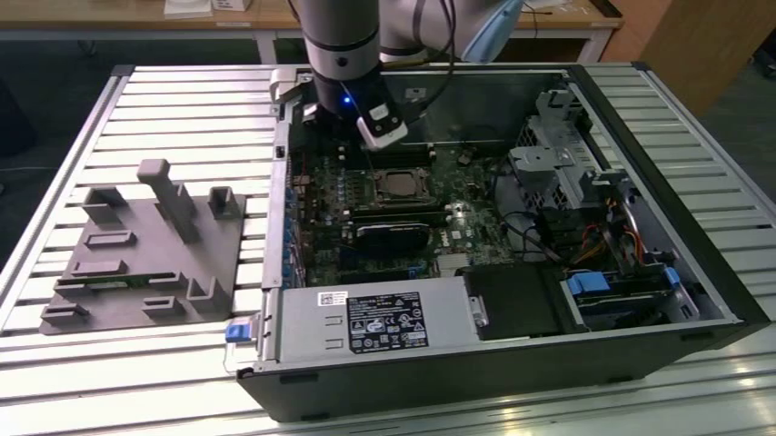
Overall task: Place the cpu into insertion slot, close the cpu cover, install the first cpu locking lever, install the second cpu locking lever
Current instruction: 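Install the first cpu locking lever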
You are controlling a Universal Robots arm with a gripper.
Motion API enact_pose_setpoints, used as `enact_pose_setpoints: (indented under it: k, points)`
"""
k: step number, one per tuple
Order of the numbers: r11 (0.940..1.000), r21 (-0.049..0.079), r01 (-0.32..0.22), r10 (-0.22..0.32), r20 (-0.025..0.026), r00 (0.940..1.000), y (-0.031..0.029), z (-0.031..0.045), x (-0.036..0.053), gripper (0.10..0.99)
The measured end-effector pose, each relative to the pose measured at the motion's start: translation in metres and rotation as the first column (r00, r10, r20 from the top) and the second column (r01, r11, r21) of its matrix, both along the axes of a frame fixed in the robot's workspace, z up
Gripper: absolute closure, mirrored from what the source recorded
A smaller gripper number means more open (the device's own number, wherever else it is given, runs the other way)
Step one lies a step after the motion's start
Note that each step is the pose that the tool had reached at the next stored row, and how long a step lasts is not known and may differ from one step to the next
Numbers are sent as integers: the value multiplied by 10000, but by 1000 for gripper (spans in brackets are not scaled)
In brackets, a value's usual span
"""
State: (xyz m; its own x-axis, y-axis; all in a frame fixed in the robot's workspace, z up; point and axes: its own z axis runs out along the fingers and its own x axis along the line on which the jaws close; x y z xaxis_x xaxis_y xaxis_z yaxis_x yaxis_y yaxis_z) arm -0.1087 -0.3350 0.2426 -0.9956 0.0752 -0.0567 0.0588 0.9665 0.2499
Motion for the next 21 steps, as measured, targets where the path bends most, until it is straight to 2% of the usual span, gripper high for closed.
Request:
enact_pose_setpoints:
  k: [6, 9, 12, 15, 21]
  points:
    - [9990, 454, 0, 0, 0, 10000, -3, -3, -14, 980]
    - [9981, 612, 0, 0, 0, 10000, -4, -5, -16, 980]
    - [9981, 612, -1, 1, 0, 10000, -4, -6, -6, 980]
    - [9982, 599, 0, 0, 1, 10000, -2, -6, 46, 980]
    - [9985, 541, 0, 0, 0, 10000, 5, -6, 242, 980]
